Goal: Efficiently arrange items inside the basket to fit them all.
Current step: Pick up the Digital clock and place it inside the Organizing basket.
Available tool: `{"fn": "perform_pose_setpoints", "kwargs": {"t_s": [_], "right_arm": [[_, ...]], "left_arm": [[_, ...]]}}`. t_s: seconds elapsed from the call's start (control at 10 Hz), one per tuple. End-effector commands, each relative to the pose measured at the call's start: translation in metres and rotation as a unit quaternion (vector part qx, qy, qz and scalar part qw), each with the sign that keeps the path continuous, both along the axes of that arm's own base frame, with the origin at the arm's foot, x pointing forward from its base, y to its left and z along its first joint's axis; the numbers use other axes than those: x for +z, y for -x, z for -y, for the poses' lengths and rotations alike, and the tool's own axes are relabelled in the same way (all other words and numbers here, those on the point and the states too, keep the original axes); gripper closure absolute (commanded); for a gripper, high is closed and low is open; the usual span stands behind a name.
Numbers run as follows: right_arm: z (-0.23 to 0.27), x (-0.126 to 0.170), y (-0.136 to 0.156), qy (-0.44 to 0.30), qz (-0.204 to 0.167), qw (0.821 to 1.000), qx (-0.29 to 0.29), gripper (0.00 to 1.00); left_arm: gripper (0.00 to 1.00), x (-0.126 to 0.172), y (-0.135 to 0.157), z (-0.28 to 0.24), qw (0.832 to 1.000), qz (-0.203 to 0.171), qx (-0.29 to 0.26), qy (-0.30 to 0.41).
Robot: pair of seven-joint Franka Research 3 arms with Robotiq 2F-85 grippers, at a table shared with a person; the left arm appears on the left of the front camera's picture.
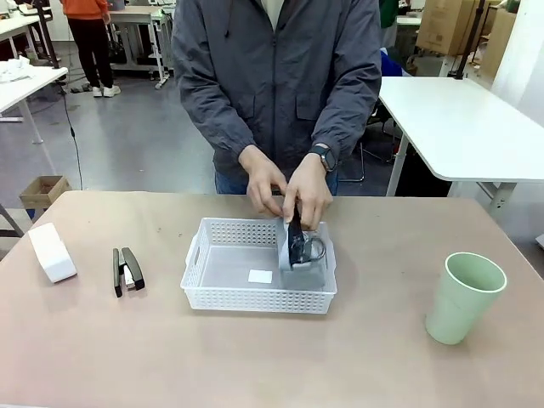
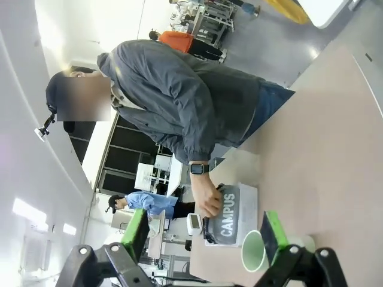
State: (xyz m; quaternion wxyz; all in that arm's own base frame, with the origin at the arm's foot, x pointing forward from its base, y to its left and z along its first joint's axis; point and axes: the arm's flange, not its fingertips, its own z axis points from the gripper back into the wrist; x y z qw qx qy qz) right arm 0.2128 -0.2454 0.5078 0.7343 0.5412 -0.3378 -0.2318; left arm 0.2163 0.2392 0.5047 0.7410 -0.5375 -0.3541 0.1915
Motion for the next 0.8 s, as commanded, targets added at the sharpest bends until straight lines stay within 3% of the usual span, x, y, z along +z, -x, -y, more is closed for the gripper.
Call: {"fn": "perform_pose_setpoints", "kwargs": {"t_s": [0.0,0.7], "right_arm": [[0.0018,0.0015,0.0008,0.006,0.016,1.000,0.000,0.00],[0.0018,0.0015,0.0008,0.006,0.016,1.000,0.000,0.00]], "left_arm": [[0.00,0.0006,-0.0001,-0.0013,1.000,0.012,-0.002,-0.004],[0.00,0.0006,-0.0001,-0.0013,1.000,0.012,-0.002,-0.004]]}}
